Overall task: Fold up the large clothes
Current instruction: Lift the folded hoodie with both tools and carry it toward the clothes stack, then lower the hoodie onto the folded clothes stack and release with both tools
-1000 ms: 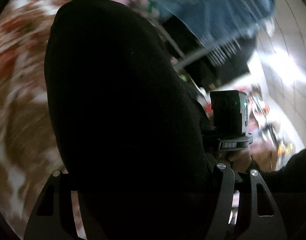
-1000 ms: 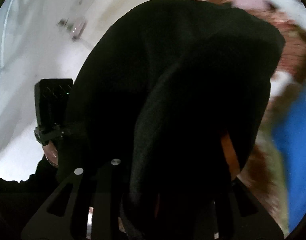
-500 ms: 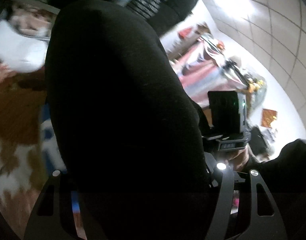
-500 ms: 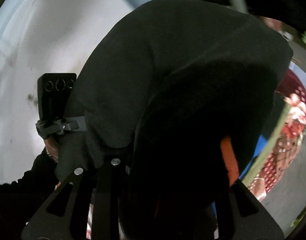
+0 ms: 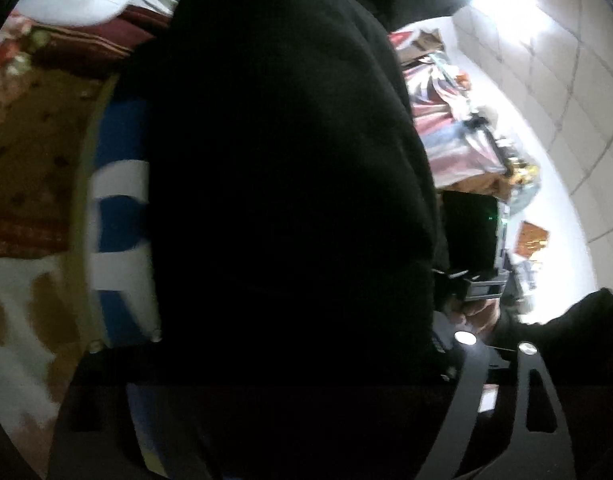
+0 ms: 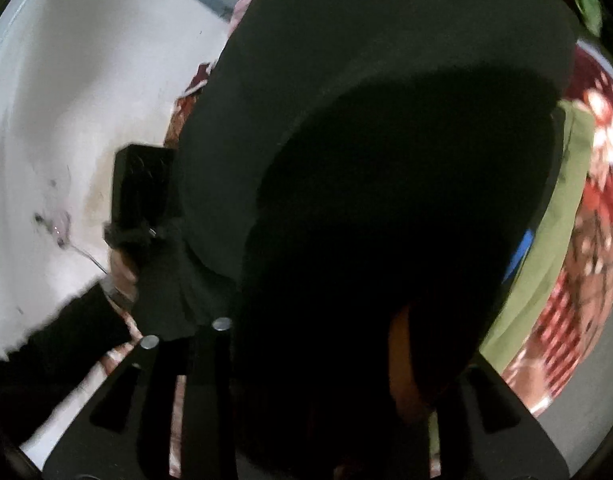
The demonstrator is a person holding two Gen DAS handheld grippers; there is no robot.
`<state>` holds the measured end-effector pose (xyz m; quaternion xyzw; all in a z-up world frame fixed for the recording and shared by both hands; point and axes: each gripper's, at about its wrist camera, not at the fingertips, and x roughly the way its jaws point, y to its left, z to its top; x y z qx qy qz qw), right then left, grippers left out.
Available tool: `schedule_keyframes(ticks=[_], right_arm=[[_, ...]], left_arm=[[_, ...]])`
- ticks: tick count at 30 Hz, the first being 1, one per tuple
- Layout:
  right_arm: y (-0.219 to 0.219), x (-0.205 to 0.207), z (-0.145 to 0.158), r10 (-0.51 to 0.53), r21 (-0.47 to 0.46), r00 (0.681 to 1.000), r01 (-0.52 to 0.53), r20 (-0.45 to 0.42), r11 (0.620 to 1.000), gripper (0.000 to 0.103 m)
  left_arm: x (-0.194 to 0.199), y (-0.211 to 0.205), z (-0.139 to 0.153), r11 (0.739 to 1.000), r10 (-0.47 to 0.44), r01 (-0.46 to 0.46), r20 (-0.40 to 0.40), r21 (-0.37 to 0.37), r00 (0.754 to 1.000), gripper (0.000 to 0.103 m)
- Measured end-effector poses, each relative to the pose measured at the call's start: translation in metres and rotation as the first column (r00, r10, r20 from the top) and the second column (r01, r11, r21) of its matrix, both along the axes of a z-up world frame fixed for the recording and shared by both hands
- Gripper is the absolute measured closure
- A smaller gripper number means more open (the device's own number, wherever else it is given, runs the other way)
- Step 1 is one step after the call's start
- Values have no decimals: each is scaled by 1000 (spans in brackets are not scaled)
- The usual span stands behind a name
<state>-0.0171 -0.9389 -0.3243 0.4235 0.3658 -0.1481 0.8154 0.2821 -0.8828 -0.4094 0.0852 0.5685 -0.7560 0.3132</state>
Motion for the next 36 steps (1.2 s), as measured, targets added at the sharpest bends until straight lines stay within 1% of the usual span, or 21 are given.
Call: schedule_keyframes(ticks=[1,2,4,6,8,12,13,14,15,17,18,21,23,25,26,28,30,31,32,34,36], right_arm=[[-7,0,-4,19,-4,1000,-19,2,1000,59],[-9,1,-6,30,-14,1000,-30,-9,999,48],[-10,0,-11,68,-39,997,-69,-18,997,46],[-15,-7,-10,100,-92,994,-105,-53,990,39],[-15,-13,-3,108,-141,989,-121,-97,983,30],[-5,-32,2,110,-226,978,-150,-180,962,21],[6,-20,6,108,-237,975,-154,-193,959,21],[13,-14,9,106,-259,970,-162,-217,952,18],[15,-13,11,94,-288,962,-169,-255,943,10],[8,-25,5,74,-333,953,-175,-295,927,8],[6,-27,-2,67,-331,952,-169,-298,929,5],[1,-26,-24,67,-322,951,-168,-301,932,5],[-1,-31,-29,76,-294,951,-168,-299,941,5],[-2,-43,-24,71,-311,945,-175,-319,934,5],[-2,-46,-18,62,-323,941,-175,-332,930,5],[-1,-54,-5,38,-329,937,-160,-348,931,5],[-5,-66,7,23,-324,929,-152,-369,934,5],[-4,-64,20,11,-327,924,-147,-383,933,5],[-4,-66,31,-3,-337,919,-142,-394,931,5],[2,-51,53,-53,-372,919,-105,-391,922,5],[-10,-47,83,-114,-406,936,-33,-334,913,5]], left_arm=[[0,3,0,1000,-8,8,28,1,1000,16],[-3,3,2,1000,-22,21,74,3,997,13],[-14,2,5,999,-44,43,117,11,992,10],[-25,2,13,998,-55,53,172,16,984,4],[-28,3,21,999,-53,50,225,16,973,4],[-23,28,51,999,19,-8,344,-34,939,4],[-23,34,55,998,37,-19,366,-53,930,4],[-17,27,58,998,45,-21,388,-65,921,4],[-15,25,61,995,58,-20,421,-93,905,4],[-20,24,58,991,81,-19,476,-133,876,4],[-16,23,57,988,97,-26,485,-150,869,4],[-15,20,51,989,101,-37,466,-143,879,4],[-19,25,47,989,94,-25,488,-147,868,4],[-20,27,50,991,94,-31,497,-133,863,4],[-20,28,53,992,95,-40,506,-120,858,4],[-23,30,62,992,99,-39,547,-120,831,4],[-29,32,82,988,114,-28,590,-152,799,6],[-29,33,91,984,128,-28,596,-174,793,6],[-29,34,102,979,150,-36,594,-201,790,6],[-22,31,127,962,214,-76,555,-262,804,5],[-23,18,144,947,267,-111,547,-302,793,5]])
